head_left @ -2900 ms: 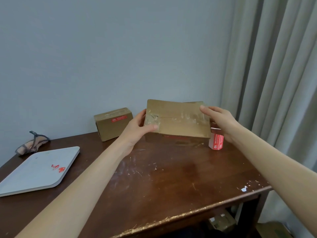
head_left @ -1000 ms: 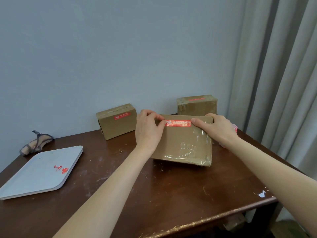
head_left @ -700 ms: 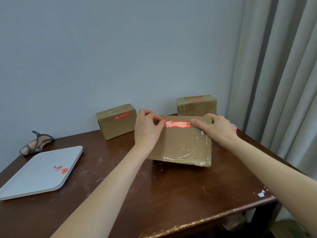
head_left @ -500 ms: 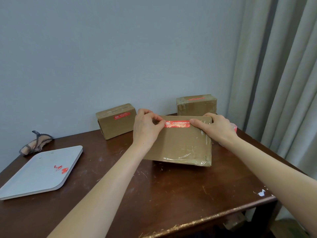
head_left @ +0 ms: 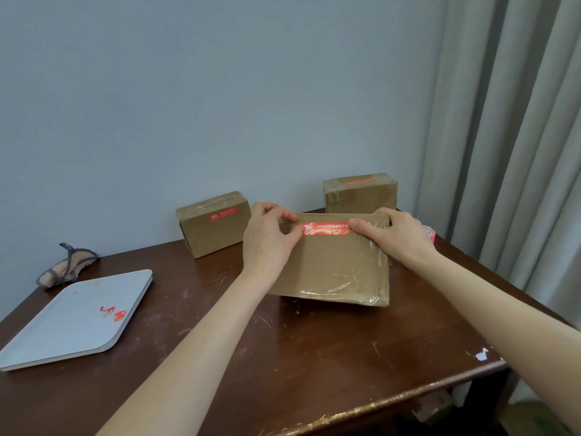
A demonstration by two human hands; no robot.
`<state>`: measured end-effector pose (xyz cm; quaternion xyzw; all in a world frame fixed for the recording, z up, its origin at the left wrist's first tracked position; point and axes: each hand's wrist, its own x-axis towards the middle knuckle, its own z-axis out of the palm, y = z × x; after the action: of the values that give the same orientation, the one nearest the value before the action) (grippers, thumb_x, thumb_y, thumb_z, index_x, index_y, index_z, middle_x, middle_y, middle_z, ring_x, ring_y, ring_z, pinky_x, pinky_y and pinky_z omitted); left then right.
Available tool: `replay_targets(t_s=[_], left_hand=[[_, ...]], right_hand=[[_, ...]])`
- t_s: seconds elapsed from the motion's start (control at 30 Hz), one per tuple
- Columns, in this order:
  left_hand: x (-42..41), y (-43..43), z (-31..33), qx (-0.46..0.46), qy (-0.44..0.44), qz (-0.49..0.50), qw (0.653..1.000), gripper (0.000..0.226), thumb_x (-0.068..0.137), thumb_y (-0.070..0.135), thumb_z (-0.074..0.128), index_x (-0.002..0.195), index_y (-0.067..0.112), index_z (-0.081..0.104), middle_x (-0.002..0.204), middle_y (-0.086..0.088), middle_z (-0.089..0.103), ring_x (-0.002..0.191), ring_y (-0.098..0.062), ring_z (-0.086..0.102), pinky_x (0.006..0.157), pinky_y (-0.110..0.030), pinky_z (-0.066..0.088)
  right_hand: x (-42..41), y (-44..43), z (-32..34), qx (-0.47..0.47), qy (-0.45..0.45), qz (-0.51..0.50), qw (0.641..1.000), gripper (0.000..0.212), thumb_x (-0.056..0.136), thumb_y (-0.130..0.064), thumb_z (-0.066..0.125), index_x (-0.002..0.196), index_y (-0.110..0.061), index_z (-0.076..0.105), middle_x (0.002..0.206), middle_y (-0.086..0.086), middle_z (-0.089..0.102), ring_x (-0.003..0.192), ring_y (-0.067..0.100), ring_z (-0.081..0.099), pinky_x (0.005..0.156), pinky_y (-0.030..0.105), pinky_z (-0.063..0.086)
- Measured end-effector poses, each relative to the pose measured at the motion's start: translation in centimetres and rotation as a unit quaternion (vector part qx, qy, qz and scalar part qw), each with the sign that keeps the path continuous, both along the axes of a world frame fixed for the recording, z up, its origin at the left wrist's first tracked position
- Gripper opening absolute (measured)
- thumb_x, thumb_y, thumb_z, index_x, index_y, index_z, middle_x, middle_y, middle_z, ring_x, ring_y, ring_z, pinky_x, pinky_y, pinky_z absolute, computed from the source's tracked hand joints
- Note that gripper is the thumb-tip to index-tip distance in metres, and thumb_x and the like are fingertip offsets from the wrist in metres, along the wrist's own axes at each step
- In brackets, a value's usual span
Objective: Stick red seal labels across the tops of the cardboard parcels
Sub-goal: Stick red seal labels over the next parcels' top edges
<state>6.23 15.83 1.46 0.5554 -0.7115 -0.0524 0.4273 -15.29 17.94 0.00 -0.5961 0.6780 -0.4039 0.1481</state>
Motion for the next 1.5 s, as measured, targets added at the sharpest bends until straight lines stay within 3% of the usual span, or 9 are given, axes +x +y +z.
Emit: replay_targets(t_s=[0.27,0.4,0.53,0.73,0.9,1.13,1.27,1.5], left_hand=[[-0.8,0.6,-0.3,-0.011,0.011,0.020,1.000,0.013,0.085,0.030,0.067,0.093,0.020,0.070,0.120,0.005,0.048,0.101,-0.010,0.051,0.079,-0.019,0.034],[-0.9,0.6,-0.2,-0.002,0.017,0.021,1.000,0.011,0.085,0.028,0.067,0.092,0.019,0.070,0.121,0.005,0.047,0.097,-0.004,0.044,0.079,-0.018,0.033],[-1.1,0.4,0.0,0.013,0.022,0.025,0.999,0.013,0.086,0.025,0.066,0.093,0.016,0.071,0.121,0.003,0.046,0.093,-0.002,0.041,0.078,-0.017,0.033],[-1.2,0.2,0.6,0.037,0.020,0.019,0.999,0.011,0.087,0.021,0.064,0.089,0.013,0.071,0.121,0.000,0.043,0.092,-0.002,0.038,0.074,-0.016,0.033],[-1.0,-0.2,0.9,0.056,0.002,0.022,0.998,0.013,0.086,0.024,0.063,0.089,0.015,0.073,0.117,0.000,0.041,0.093,-0.006,0.041,0.070,-0.021,0.036],[-0.6,-0.4,0.7,0.052,-0.027,0.013,0.998,0.014,0.087,0.027,0.061,0.082,0.018,0.070,0.109,0.003,0.040,0.101,-0.012,0.044,0.067,-0.026,0.041],[-0.4,-0.4,0.6,0.049,-0.021,0.001,0.999,0.015,0.088,0.028,0.060,0.083,0.018,0.070,0.107,0.005,0.040,0.102,-0.011,0.042,0.068,-0.024,0.038],[0.0,0.0,0.4,0.028,-0.010,-0.004,1.000,0.010,0.086,0.030,0.064,0.086,0.020,0.067,0.105,0.006,0.043,0.096,-0.012,0.049,0.066,-0.018,0.035]], right_hand=[[-0.3,-0.4,-0.4,-0.007,0.003,0.003,1.000,0.050,0.071,-0.075,0.057,0.083,-0.027,0.061,0.080,-0.007,0.067,0.085,0.018,0.064,0.078,0.043,0.055],[-0.2,-0.4,-0.4,-0.005,0.010,-0.004,1.000,0.062,0.068,-0.079,0.055,0.096,-0.025,0.063,0.091,-0.004,0.068,0.093,0.021,0.063,0.081,0.043,0.054],[0.0,-0.3,-0.2,-0.003,0.016,-0.006,1.000,0.054,0.071,-0.075,0.056,0.090,-0.025,0.061,0.085,-0.005,0.066,0.091,0.021,0.062,0.080,0.041,0.054],[-0.1,-0.4,-0.4,-0.005,0.017,-0.009,1.000,0.063,0.069,-0.079,0.054,0.099,-0.024,0.063,0.093,-0.003,0.068,0.096,0.022,0.062,0.083,0.042,0.053],[-0.1,-0.3,-0.4,-0.006,0.015,-0.010,1.000,0.061,0.070,-0.078,0.054,0.094,-0.023,0.064,0.089,-0.004,0.068,0.094,0.022,0.062,0.081,0.041,0.052],[0.0,-0.2,-0.3,-0.003,0.011,-0.006,1.000,0.061,0.072,-0.075,0.057,0.103,-0.023,0.064,0.094,-0.003,0.068,0.093,0.020,0.062,0.075,0.037,0.052],[-0.1,-0.2,-0.3,-0.004,0.009,-0.003,1.000,0.053,0.072,-0.074,0.058,0.092,-0.025,0.062,0.085,-0.006,0.067,0.088,0.019,0.063,0.077,0.038,0.053],[-0.1,-0.3,-0.5,-0.005,0.008,-0.004,1.000,0.059,0.071,-0.076,0.057,0.099,-0.024,0.063,0.091,-0.004,0.068,0.092,0.021,0.063,0.079,0.041,0.054]])
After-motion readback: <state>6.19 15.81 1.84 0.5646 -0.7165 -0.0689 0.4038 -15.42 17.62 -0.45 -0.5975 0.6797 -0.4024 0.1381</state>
